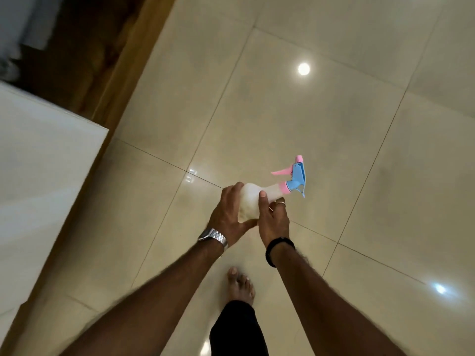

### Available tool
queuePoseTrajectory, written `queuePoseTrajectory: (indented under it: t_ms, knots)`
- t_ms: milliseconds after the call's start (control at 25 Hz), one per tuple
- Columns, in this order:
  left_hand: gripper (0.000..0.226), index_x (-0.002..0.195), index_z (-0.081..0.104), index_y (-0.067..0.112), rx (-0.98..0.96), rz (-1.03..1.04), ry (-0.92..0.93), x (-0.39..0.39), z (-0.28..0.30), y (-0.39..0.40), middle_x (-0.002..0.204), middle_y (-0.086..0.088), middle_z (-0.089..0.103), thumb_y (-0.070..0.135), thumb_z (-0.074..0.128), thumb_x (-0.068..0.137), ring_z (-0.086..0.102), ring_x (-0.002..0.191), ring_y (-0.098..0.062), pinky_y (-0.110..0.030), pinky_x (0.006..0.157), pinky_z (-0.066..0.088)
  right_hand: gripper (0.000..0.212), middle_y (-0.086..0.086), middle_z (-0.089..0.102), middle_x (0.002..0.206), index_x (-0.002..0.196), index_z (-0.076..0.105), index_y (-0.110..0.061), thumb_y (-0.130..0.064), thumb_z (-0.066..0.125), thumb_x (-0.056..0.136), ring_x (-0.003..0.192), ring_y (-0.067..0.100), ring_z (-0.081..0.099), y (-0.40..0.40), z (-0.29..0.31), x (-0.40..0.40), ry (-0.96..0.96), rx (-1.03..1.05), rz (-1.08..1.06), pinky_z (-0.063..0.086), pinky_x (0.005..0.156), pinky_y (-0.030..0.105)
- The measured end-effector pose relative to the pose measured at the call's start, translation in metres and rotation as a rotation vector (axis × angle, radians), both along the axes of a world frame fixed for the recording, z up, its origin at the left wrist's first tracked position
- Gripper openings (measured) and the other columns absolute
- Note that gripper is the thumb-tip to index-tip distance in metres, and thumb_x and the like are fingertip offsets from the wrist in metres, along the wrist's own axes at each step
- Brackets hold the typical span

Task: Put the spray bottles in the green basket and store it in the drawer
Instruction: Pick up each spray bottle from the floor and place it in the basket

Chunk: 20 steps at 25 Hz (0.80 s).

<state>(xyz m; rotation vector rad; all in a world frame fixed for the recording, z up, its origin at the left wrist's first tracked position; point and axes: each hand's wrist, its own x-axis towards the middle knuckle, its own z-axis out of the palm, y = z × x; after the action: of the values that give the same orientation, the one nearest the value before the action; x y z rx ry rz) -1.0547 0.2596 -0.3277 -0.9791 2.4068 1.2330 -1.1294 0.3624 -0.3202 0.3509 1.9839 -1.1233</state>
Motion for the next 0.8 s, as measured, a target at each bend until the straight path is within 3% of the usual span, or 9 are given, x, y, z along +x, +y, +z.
queuePoseTrajectory:
  t_ms: [160, 320, 400, 600, 800]
  knots:
    - [0.105, 0.148, 0.022, 0.026, -0.019, 0.137, 0.025, 0.024, 0.067, -0.02, 0.144, 0.001, 0.038, 0.055, 0.081, 0.065, 0.062, 0.111, -0.024, -0.033, 0.07, 0.057, 0.029, -0.022, 0.064, 0.1, 0.114, 0.051, -0.033, -0.056, 0.052, 0.095, 0.092, -0.004, 0.06, -0.029, 0.07, 0.011, 0.141, -0.065, 0.193, 0.044, 0.074, 0.019]
    - [0.107, 0.151, 0.016, 0.027, -0.058, 0.179, 0.028, 0.066, 0.12, -0.049, 0.147, 0.003, 0.038, 0.062, 0.074, 0.068, 0.06, 0.118, -0.022, -0.042, 0.079, 0.06, 0.035, -0.004, 0.065, 0.111, 0.123, 0.051, -0.025, -0.048, 0.052, 0.097, 0.1, 0.014, 0.063, -0.064, 0.124, 0.038, 0.301, -0.116, 0.468, 0.049, 0.084, 0.031]
    - [0.109, 0.154, 0.014, 0.024, -0.093, 0.221, 0.029, 0.098, 0.141, -0.07, 0.149, 0.002, 0.038, 0.061, 0.073, 0.071, 0.056, 0.124, -0.022, -0.043, 0.087, 0.058, 0.036, -0.002, 0.063, 0.114, 0.127, 0.049, -0.023, -0.044, 0.052, 0.098, 0.102, 0.016, 0.061, -0.089, 0.148, 0.063, 0.381, -0.144, 0.591, 0.048, 0.087, 0.031]
    - [0.108, 0.16, 0.0, 0.018, -0.211, 0.393, -0.031, 0.222, 0.184, -0.118, 0.163, -0.006, 0.026, 0.055, 0.067, 0.083, 0.042, 0.141, -0.026, -0.042, 0.105, 0.047, 0.035, -0.003, 0.06, 0.115, 0.127, 0.047, -0.02, -0.041, 0.051, 0.099, 0.106, 0.015, 0.058, -0.158, 0.192, 0.163, 0.518, -0.205, 0.876, 0.046, 0.089, 0.028]
    - [0.1, 0.159, 0.005, 0.022, -0.274, 0.618, -0.017, 0.403, 0.216, -0.144, 0.163, 0.0, 0.026, 0.049, 0.065, 0.084, 0.037, 0.144, -0.022, -0.039, 0.11, 0.043, 0.042, -0.002, 0.058, 0.119, 0.13, 0.047, -0.019, -0.047, 0.049, 0.098, 0.106, 0.014, 0.056, -0.216, 0.227, 0.326, 0.485, -0.292, 1.192, 0.047, 0.089, 0.027]
